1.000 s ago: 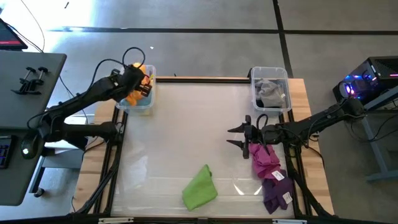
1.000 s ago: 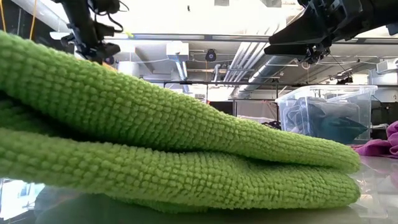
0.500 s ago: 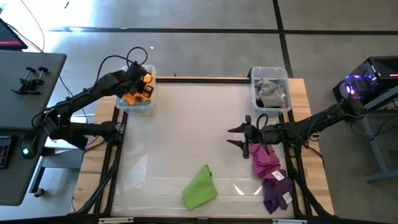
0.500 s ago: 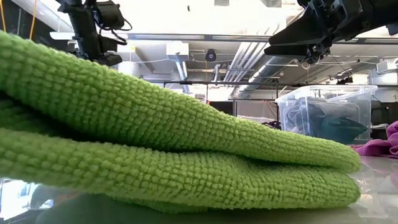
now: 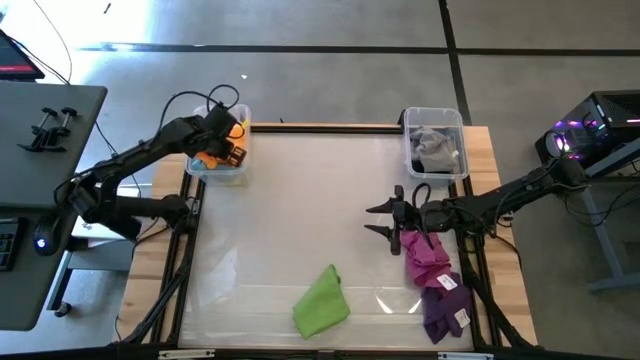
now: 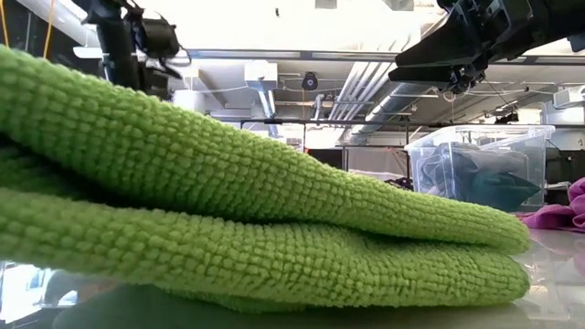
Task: Sort towels by color in basket
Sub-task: Put the orange towel into the left transparent bin, then put the light green towel into the left transparent bin
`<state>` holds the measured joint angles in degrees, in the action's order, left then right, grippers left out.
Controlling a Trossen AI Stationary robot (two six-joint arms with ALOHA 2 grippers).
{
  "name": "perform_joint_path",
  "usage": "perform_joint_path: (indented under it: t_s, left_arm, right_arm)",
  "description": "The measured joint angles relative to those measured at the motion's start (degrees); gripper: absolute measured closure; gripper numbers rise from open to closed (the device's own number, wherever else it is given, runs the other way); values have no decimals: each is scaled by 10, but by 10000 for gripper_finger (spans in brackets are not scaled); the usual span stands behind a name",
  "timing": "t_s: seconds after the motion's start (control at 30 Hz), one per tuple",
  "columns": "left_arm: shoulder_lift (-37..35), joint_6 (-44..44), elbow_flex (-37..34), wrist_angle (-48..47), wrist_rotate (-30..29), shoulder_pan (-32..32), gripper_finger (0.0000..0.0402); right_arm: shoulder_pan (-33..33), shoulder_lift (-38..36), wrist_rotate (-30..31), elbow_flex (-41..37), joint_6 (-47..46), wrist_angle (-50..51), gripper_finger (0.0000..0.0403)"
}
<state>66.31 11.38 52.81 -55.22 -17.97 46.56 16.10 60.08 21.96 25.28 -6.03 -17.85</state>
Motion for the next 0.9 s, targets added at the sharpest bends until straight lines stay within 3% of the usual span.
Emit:
perform_joint_path:
  t_s: [0.3, 0.6, 0.77, 0.9]
  left_arm:
    - [48, -22, -27, 62, 13, 9, 383]
    - [0, -27, 78, 8, 0, -1, 357]
    - [-62, -21, 109, 13, 1, -46, 351]
    - [-109, -10, 95, 60, 20, -129, 355]
  right_arm:
    - [0, 0, 0, 0, 0, 0, 203]
    - [0, 0, 12, 0, 0, 0, 203]
    - [0, 0, 29, 0, -1, 0, 203]
    - [1, 3, 3, 0, 26, 10, 203]
